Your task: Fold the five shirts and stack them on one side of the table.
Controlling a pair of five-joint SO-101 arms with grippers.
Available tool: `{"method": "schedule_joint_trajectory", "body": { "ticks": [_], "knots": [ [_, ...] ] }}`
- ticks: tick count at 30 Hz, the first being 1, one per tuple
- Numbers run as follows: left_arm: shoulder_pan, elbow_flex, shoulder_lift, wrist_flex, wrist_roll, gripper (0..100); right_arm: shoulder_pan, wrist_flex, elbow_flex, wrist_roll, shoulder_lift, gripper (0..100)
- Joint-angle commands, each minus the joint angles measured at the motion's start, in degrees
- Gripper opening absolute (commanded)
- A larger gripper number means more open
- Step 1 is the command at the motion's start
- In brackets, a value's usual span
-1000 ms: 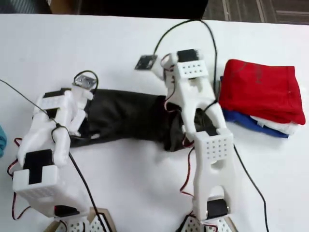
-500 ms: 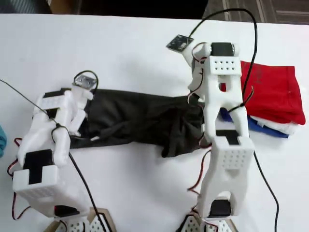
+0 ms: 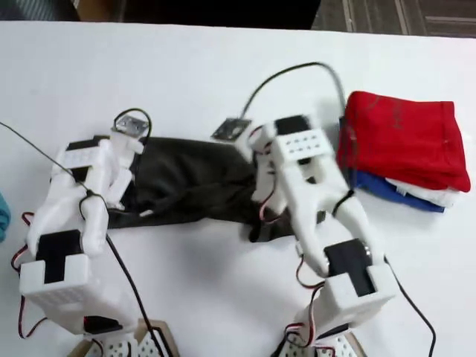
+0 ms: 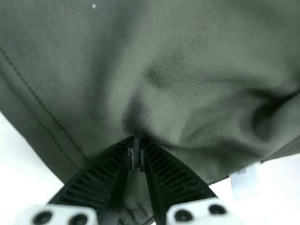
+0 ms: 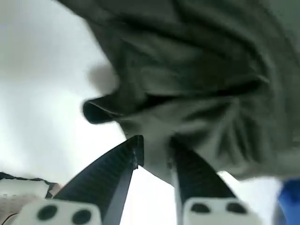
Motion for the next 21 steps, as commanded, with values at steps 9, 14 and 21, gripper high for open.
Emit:
{"method": "schedule_joint_trajectory", "body": {
  "ticks": [9, 14, 21],
  "knots": [
    [0.6, -0.1, 0.4, -1.1, 0.1, 3, -6.8, -4.1, 1.9, -0.8, -3.5, 8.8],
    [0.6, -0.1, 0.4, -1.1, 0.1, 3, -4.4, -5.2, 1.8, -0.7, -3.5, 13.8],
    [0.6, -0.1, 0.4, -1.1, 0.1, 3, -1.2, -5.8, 2.2, 2.0, -2.4, 30.1]
  ]
}}
